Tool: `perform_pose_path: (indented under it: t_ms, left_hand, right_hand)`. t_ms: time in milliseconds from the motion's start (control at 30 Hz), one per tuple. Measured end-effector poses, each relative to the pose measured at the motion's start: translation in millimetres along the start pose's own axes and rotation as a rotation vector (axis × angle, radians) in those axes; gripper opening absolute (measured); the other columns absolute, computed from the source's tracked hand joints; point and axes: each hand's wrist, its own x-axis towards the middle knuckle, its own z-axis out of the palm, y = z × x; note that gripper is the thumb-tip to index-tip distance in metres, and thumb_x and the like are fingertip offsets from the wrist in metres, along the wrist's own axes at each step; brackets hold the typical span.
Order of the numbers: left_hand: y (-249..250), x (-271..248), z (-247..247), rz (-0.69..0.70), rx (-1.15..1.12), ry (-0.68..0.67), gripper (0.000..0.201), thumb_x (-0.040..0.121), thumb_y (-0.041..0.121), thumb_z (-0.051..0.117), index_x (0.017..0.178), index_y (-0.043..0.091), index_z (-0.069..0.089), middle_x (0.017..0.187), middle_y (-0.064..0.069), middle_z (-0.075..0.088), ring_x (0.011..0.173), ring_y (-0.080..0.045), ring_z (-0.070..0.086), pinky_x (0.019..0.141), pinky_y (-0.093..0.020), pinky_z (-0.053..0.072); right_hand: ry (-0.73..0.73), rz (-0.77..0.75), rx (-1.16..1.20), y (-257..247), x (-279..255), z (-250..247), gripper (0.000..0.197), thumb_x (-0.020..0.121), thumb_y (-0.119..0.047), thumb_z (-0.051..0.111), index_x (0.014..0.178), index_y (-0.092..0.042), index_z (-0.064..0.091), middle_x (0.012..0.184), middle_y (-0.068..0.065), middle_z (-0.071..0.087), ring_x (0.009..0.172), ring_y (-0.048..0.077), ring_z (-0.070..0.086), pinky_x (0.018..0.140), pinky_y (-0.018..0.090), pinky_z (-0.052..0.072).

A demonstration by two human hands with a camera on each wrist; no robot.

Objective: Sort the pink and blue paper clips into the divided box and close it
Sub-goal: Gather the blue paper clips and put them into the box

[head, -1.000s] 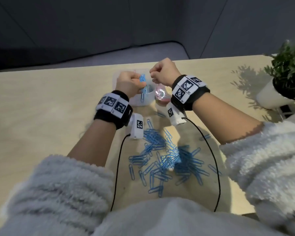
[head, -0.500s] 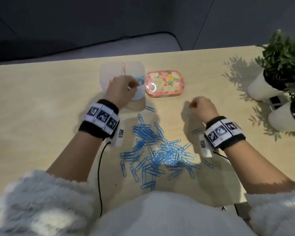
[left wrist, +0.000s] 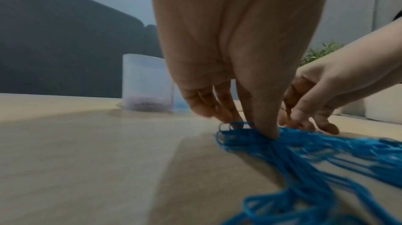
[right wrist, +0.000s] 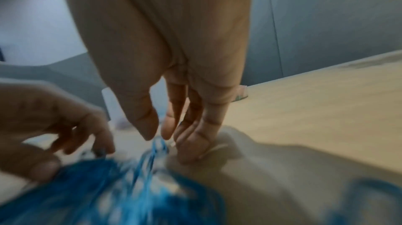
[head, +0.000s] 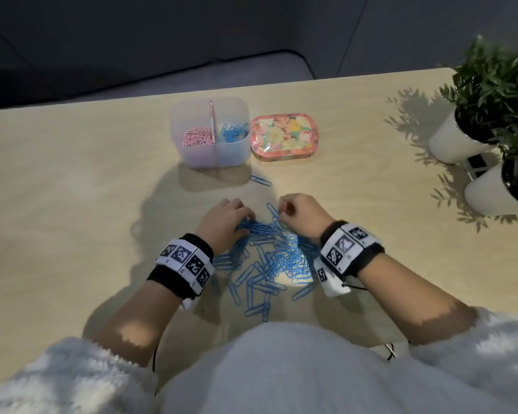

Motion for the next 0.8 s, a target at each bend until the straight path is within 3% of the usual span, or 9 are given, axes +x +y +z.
perform_pose_path:
  t_ms: [133, 200, 267, 367, 467, 533, 667, 733, 800]
  left_hand:
    - [-12.6, -5.6, -15.1, -0.031, 0.034, 0.123, 0.055, 0.075, 0.044, 0.068, 0.122, 0.019, 0.056, 0.118, -0.008, 0.056, 0.105, -0.029, 0.049, 0.094, -0.039, 0.038]
    - [-11.3, -6.1, -16.8, -0.03, 0.041, 0.058, 0.074, 0.065, 0.054, 0.073, 0.126, 0.018, 0.052, 0.12, -0.007, 0.054, 0.109, -0.028, 0.046, 0.097, -0.038, 0.038]
    - [-7.4, -7.0, -11.8, -0.013, 0.065, -0.02, 0.083, 0.057, 0.059, 0.075, 0.125, 0.018, 0.051, 0.12, -0.006, 0.051, 0.109, -0.027, 0.045, 0.097, -0.037, 0.038]
    - [-5.6, -10.3, -3.6, -0.038, 0.046, -0.054, 0.079, 0.058, 0.051, 0.079, 0.122, 0.015, 0.051, 0.119, -0.007, 0.048, 0.108, -0.026, 0.045, 0.094, -0.037, 0.04]
    - [-4.2, -13.9, 2.4, -0.083, -0.036, 0.001, 0.062, 0.068, 0.035, 0.077, 0.119, 0.01, 0.053, 0.115, -0.012, 0.05, 0.105, -0.03, 0.049, 0.091, -0.038, 0.041]
    - [-1.9, -14.7, 4.1, -0.106, -0.083, 0.034, 0.05, 0.073, 0.025, 0.072, 0.117, 0.007, 0.056, 0.112, -0.015, 0.054, 0.103, -0.032, 0.052, 0.089, -0.038, 0.04]
    - [5.8, -14.4, 2.6, -0.087, -0.128, 0.059, 0.034, 0.078, 0.013, 0.062, 0.11, 0.004, 0.061, 0.106, -0.019, 0.06, 0.098, -0.035, 0.057, 0.084, -0.041, 0.044]
    - [7.2, -15.4, 0.8, -0.071, -0.133, 0.071, 0.031, 0.079, 0.011, 0.057, 0.109, 0.003, 0.063, 0.103, -0.02, 0.062, 0.096, -0.036, 0.059, 0.082, -0.042, 0.046]
    - [5.2, -16.6, -2.2, -0.081, -0.127, 0.081, 0.032, 0.081, 0.015, 0.052, 0.108, 0.003, 0.064, 0.101, -0.02, 0.063, 0.094, -0.036, 0.06, 0.08, -0.042, 0.045]
  right_hand:
    - [0.112, -0.052, -0.046, -17.0, 44.2, -18.1, 0.019, 0.083, -0.012, 0.054, 0.098, -0.005, 0.064, 0.1, 0.013, 0.064, 0.095, 0.028, 0.059, 0.085, 0.034, 0.046]
    - [0.083, -0.09, -0.19, -24.3, 58.5, -16.6, 0.019, 0.083, -0.021, 0.055, 0.093, -0.007, 0.062, 0.101, 0.015, 0.058, 0.103, 0.033, 0.055, 0.084, 0.037, 0.046]
    - [0.029, -0.134, -0.318, -30.7, 58.2, -8.9, 0.029, 0.084, -0.034, 0.057, 0.101, -0.01, 0.062, 0.112, 0.015, 0.052, 0.111, 0.031, 0.047, 0.088, 0.04, 0.045]
    - [-0.07, -0.227, -0.37, -35.2, 34.2, 2.0, 0.052, 0.082, -0.05, 0.058, 0.124, -0.02, 0.055, 0.118, 0.009, 0.048, 0.113, 0.025, 0.043, 0.089, 0.038, 0.045]
    - [-0.149, -0.346, -0.442, -27.6, 6.0, 14.1, 0.069, 0.07, -0.056, 0.067, 0.128, -0.021, 0.051, 0.116, 0.007, 0.046, 0.108, 0.023, 0.041, 0.085, 0.037, 0.044]
    - [-0.169, -0.375, -0.518, -21.8, -5.7, 23.5, 0.07, 0.07, -0.052, 0.069, 0.129, -0.02, 0.048, 0.116, 0.007, 0.046, 0.106, 0.024, 0.041, 0.085, 0.038, 0.045]
    - [-0.038, -0.345, -0.471, -21.0, -11.2, 35.1, 0.04, 0.086, -0.024, 0.056, 0.125, -0.014, 0.052, 0.117, 0.011, 0.049, 0.11, 0.029, 0.044, 0.085, 0.041, 0.047]
    - [-0.004, -0.373, -0.52, -22.7, -10.2, 37.0, 0.03, 0.088, -0.015, 0.051, 0.117, -0.008, 0.056, 0.112, 0.014, 0.052, 0.106, 0.031, 0.048, 0.082, 0.042, 0.048]
    - [0.048, -0.416, -0.578, -22.3, -8.3, 40.2, 0.017, 0.081, -0.007, 0.059, 0.098, -0.004, 0.061, 0.095, 0.016, 0.06, 0.09, 0.034, 0.057, 0.068, 0.037, 0.05]
